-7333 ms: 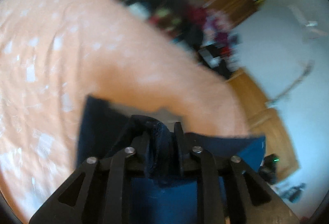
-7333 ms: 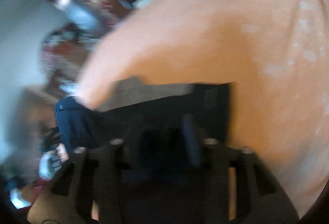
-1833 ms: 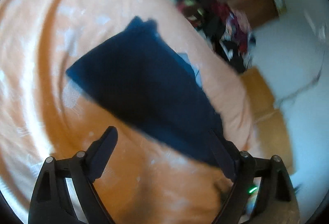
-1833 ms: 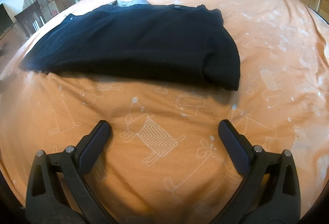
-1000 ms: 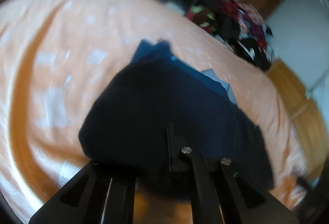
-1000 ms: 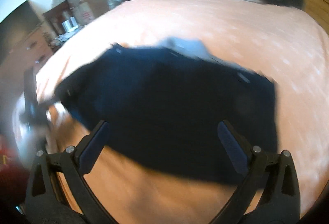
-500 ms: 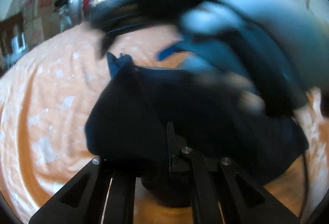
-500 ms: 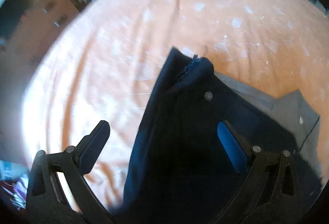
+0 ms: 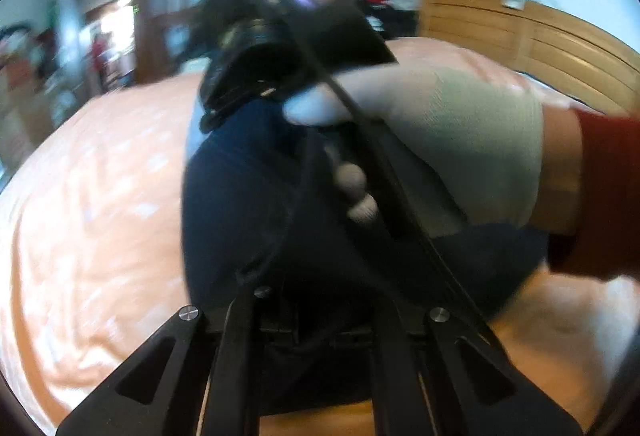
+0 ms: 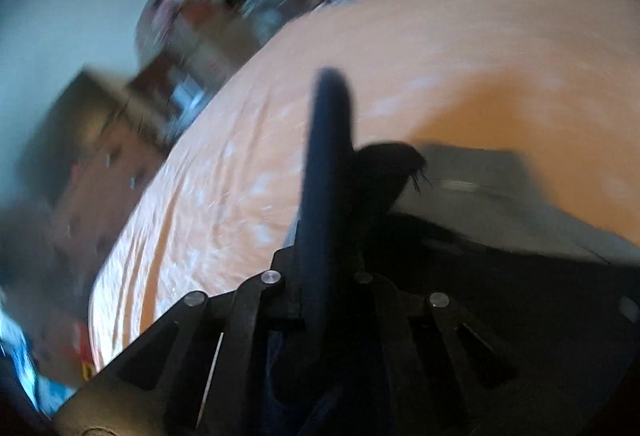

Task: Fold small clothes

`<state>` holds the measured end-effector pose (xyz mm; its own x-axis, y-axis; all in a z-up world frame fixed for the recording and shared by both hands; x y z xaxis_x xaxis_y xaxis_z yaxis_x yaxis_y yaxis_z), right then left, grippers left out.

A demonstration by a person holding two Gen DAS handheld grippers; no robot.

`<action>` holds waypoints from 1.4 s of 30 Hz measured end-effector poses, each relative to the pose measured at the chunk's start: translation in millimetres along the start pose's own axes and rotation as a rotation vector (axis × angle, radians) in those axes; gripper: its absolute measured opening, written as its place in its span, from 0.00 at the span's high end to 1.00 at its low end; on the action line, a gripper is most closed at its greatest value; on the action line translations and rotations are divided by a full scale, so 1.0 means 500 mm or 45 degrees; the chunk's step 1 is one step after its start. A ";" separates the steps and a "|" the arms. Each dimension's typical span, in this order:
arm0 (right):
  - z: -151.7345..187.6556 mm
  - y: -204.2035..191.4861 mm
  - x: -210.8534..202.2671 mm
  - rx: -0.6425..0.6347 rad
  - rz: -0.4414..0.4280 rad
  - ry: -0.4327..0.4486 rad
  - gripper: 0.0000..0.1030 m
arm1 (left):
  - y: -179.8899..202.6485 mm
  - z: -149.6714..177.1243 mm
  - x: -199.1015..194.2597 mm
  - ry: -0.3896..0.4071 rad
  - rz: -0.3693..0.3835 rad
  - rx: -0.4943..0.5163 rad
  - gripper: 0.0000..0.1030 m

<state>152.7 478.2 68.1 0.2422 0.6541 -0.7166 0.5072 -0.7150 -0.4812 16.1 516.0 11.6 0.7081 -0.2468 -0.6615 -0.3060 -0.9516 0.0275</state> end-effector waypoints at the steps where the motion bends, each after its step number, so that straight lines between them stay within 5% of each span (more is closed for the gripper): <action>1: 0.015 0.039 -0.040 0.031 0.012 0.020 0.95 | 0.043 -0.016 0.001 0.003 0.056 0.064 0.94; 5: 0.092 0.211 -0.161 0.177 0.073 0.056 0.95 | 0.192 -0.050 0.060 -0.082 0.220 0.256 0.94; 10: 0.175 0.375 -0.180 0.388 0.019 -0.019 0.95 | 0.326 -0.060 0.155 -0.200 0.315 0.376 0.94; 23: 0.176 0.458 -0.154 0.453 -0.215 -0.015 0.93 | 0.446 -0.040 0.273 -0.348 0.248 0.447 0.89; 26: 0.198 0.436 -0.189 0.463 -0.179 -0.026 0.74 | 0.445 -0.022 0.257 -0.350 0.248 0.452 0.83; 31: 0.267 0.370 -0.244 0.414 -0.171 -0.118 0.48 | 0.417 -0.003 0.122 -0.308 0.372 0.387 0.63; 35: 0.339 0.303 -0.288 0.384 -0.186 -0.152 0.45 | 0.350 0.036 0.013 -0.259 0.370 0.312 0.61; 39: 0.377 0.269 -0.303 0.410 -0.204 -0.126 0.43 | 0.265 0.076 -0.052 -0.244 0.259 0.160 0.60; 42: 0.391 0.258 -0.316 0.391 -0.066 -0.108 0.40 | 0.198 0.089 -0.068 -0.228 0.141 0.070 0.60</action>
Point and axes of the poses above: each gripper's, at about its wrist camera, not at the fingertips, and x roughly the way its jaws point, y to its right, z to its underside, the point moved 4 cm from there along x, roughly the way its jaws point, and after that the axes turned 8 degrees about -y, right-handed, at the moved point
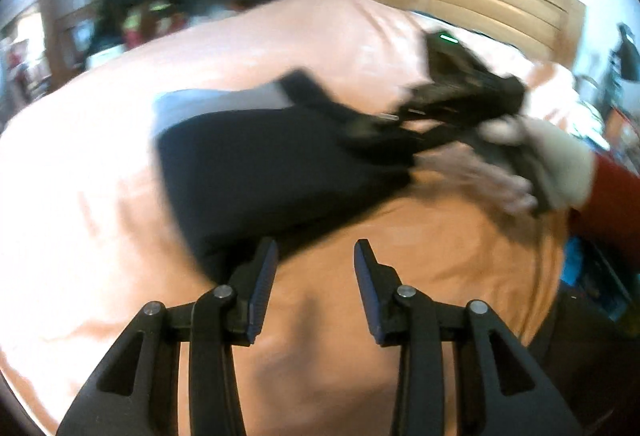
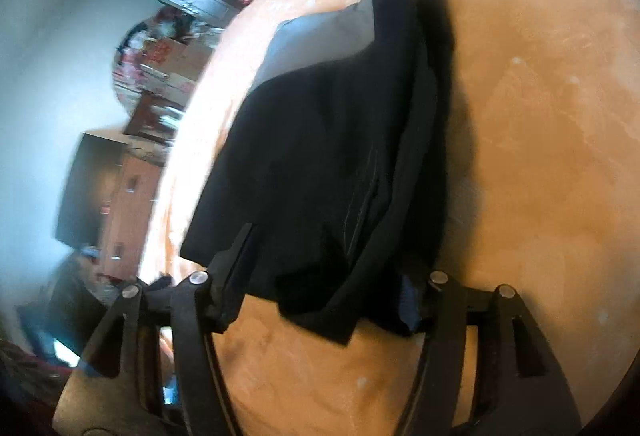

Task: Fold small clothes

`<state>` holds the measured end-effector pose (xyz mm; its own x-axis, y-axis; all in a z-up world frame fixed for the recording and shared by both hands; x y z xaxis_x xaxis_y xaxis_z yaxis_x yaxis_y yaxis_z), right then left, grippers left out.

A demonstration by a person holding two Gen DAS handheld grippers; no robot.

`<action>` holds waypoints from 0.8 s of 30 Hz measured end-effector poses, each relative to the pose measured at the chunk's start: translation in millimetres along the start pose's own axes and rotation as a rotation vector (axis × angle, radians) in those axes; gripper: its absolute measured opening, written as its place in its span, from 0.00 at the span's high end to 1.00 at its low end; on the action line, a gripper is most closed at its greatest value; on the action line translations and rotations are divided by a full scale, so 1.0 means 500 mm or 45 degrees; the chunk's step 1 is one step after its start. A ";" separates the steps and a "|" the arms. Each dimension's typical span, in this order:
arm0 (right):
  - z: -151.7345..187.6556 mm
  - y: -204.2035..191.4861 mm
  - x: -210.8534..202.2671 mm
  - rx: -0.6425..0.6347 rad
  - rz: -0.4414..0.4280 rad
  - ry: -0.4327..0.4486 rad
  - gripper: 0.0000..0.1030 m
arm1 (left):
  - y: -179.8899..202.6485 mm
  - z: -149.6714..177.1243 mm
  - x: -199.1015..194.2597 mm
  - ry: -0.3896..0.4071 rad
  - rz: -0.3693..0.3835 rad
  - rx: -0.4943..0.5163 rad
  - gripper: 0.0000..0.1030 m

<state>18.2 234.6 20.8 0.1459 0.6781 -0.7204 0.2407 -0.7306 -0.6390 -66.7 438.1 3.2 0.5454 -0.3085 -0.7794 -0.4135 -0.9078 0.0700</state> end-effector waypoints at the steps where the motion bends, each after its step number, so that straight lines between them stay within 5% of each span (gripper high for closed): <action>1: 0.004 -0.007 -0.016 -0.039 0.142 0.056 0.38 | -0.026 0.004 0.007 -0.015 -0.038 -0.027 0.60; 2: 0.008 -0.024 -0.041 -0.104 0.317 0.142 0.37 | -0.041 -0.001 0.014 -0.030 -0.065 -0.051 0.60; 6: 0.026 -0.091 -0.065 -0.297 0.402 0.246 0.42 | -0.094 0.009 0.022 -0.043 -0.107 -0.136 0.60; 8: 0.022 -0.097 -0.030 -0.353 0.421 0.163 0.69 | -0.101 0.013 0.024 -0.048 -0.101 -0.150 0.60; 11: 0.002 -0.050 0.004 -0.275 0.490 0.079 0.84 | -0.094 0.007 0.043 -0.060 -0.076 -0.151 0.60; 15: -0.001 -0.024 -0.001 -0.148 0.394 0.106 0.94 | -0.077 -0.007 0.071 -0.075 -0.061 -0.124 0.57; 20: -0.006 -0.004 -0.094 0.063 0.090 0.350 0.96 | -0.084 0.003 0.109 -0.137 -0.154 -0.104 0.51; 24: -0.015 -0.013 -0.070 0.053 0.066 0.296 0.96 | -0.103 -0.004 0.107 -0.106 -0.121 -0.150 0.51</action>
Point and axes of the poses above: each gripper's, at about its wrist camera, not at the fingertips, and x roughly the way its jaws point, y to its right, z to its underside, the point moved 4 cm from there along x, roughly the way its jaws point, and after that the axes turned 8 degrees about -y, right-handed, at the moved point
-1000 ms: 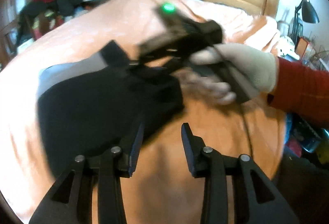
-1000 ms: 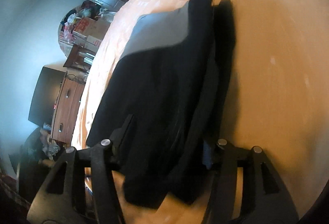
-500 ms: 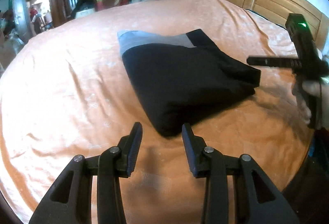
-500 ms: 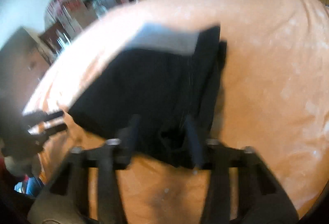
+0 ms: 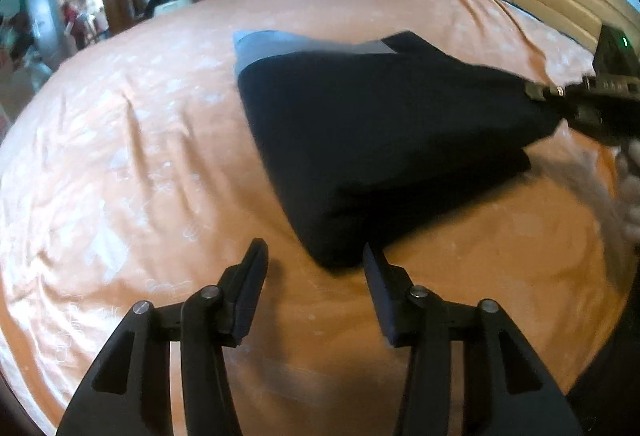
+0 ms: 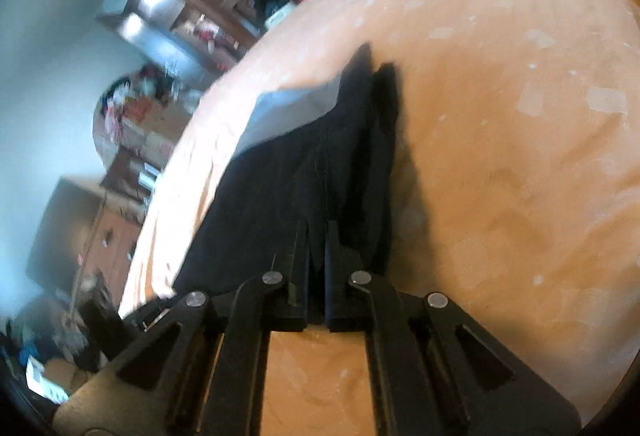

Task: Fold small clothes

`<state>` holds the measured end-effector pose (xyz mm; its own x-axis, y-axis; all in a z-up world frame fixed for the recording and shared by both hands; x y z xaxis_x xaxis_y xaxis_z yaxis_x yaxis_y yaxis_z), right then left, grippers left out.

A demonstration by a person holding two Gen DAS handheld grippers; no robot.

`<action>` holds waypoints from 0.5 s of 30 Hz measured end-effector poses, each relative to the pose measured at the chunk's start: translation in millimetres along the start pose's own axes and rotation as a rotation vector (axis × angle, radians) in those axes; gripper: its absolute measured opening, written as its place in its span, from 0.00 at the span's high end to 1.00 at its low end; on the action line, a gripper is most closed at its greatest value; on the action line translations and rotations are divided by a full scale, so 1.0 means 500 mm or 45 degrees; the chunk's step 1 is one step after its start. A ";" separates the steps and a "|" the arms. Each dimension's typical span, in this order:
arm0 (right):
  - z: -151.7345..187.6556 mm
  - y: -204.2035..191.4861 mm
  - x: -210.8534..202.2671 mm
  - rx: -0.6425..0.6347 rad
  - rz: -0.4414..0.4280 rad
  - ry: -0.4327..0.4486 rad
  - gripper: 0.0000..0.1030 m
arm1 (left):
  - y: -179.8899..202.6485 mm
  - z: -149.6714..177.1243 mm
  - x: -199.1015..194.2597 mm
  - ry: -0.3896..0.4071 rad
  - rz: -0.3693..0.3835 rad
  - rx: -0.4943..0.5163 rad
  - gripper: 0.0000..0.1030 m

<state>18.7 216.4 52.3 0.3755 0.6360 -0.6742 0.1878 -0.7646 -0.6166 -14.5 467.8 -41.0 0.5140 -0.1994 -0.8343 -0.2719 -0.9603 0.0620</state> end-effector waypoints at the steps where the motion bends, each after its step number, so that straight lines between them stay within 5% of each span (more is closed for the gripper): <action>1: 0.008 -0.009 -0.001 -0.012 -0.007 -0.011 0.96 | 0.014 -0.005 -0.004 0.020 0.048 0.034 0.51; 3: 0.005 -0.019 0.008 -0.001 -0.038 -0.010 0.96 | 0.029 -0.011 -0.010 0.036 0.070 0.060 0.41; 6: 0.020 -0.019 -0.001 0.022 -0.074 0.003 0.96 | 0.024 -0.013 -0.004 0.040 0.084 0.023 0.39; 10: 0.030 -0.035 -0.012 0.019 -0.105 0.013 0.96 | -0.007 -0.024 0.034 0.006 -0.030 -0.023 0.40; 13: 0.027 -0.052 -0.010 0.013 -0.135 0.007 0.96 | -0.042 -0.045 0.079 -0.033 -0.042 -0.104 0.43; 15: 0.028 -0.049 -0.012 -0.003 -0.108 0.020 0.96 | -0.050 -0.064 0.090 -0.030 0.003 -0.106 0.61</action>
Point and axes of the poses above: each gripper's, at about its wrist camera, not at the fingertips, and x roughly the way its jaws point, y to its right, z to its underside, the point moved 4 cm from there along x, roughly the way its jaws point, and after that the axes turned 8 degrees about -y, right-handed, at the moved point
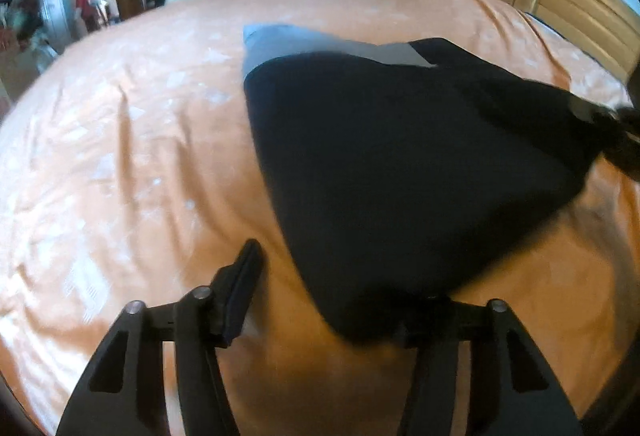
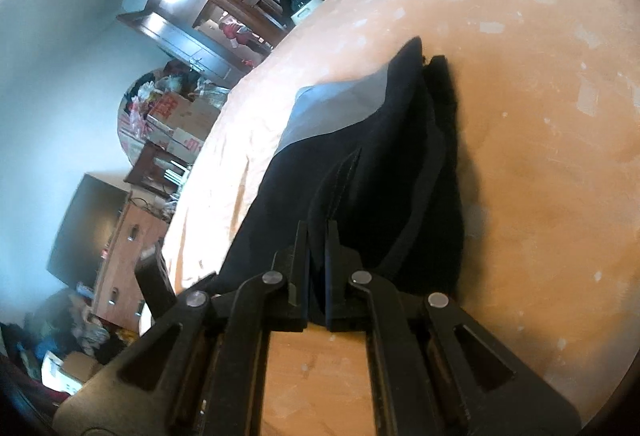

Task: Fold small clothes

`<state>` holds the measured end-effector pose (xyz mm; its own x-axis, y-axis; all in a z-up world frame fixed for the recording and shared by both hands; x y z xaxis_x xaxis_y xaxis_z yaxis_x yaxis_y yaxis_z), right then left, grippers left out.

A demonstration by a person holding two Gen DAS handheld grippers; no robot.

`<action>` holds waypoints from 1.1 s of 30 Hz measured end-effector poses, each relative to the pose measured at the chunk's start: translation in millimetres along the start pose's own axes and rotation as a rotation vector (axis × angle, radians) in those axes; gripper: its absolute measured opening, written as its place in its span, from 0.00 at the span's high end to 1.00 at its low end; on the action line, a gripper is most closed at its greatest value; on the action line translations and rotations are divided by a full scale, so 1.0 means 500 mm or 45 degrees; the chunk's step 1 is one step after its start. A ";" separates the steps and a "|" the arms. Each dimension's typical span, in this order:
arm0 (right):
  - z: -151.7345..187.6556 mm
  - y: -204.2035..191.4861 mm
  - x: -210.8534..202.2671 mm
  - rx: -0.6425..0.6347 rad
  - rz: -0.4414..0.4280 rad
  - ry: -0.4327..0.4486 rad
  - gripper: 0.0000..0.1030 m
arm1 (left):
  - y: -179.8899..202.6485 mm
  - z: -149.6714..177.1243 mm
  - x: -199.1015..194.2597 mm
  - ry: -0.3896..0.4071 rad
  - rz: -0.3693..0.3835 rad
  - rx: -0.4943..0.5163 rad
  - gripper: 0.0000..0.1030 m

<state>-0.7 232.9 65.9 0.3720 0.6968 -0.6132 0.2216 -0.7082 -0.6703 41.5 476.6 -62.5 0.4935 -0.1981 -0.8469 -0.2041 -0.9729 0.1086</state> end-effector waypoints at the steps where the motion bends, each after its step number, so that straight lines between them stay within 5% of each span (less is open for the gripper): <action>1: 0.000 0.021 -0.014 0.033 0.034 0.033 0.97 | -0.004 -0.008 -0.006 0.000 -0.004 0.011 0.64; 4: 0.023 0.098 -0.024 0.140 0.065 0.017 0.98 | -0.030 -0.009 -0.026 -0.005 -0.024 0.076 0.62; 6: 0.046 0.109 0.001 0.130 0.108 -0.041 0.98 | -0.026 0.010 0.012 -0.096 -0.060 0.163 0.59; 11: 0.054 0.134 0.012 0.155 0.112 -0.050 0.98 | -0.003 0.016 0.007 -0.087 -0.068 0.212 0.68; 19: 0.074 0.132 0.008 0.081 0.194 -0.143 0.93 | 0.006 0.036 0.011 -0.018 -0.061 0.211 0.67; 24: 0.004 0.077 -0.054 0.010 0.129 0.018 0.92 | 0.008 0.035 0.020 -0.015 -0.043 0.210 0.66; 30: -0.038 0.101 0.090 -0.059 0.273 -0.204 0.92 | 0.005 0.032 0.024 -0.021 -0.011 0.190 0.64; 33: -0.042 0.109 0.103 -0.030 0.289 -0.188 0.92 | 0.006 0.033 0.025 -0.020 -0.011 0.188 0.64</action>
<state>49.3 227.9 6.5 0.2798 0.5278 -0.8020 0.1690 -0.8494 -0.5000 33.1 473.4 -81.2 0.4829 -0.1871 -0.8555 -0.3227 -0.9462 0.0248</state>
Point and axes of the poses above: each gripper's, at about its wrist camera, not at the fingertips, and x roughly the way its jaws point, y to its right, z to its underside, the point moved 4 cm from there along x, roughly the way its jaws point, and after that the axes turned 8 degrees about -y, right-handed, at the moved point
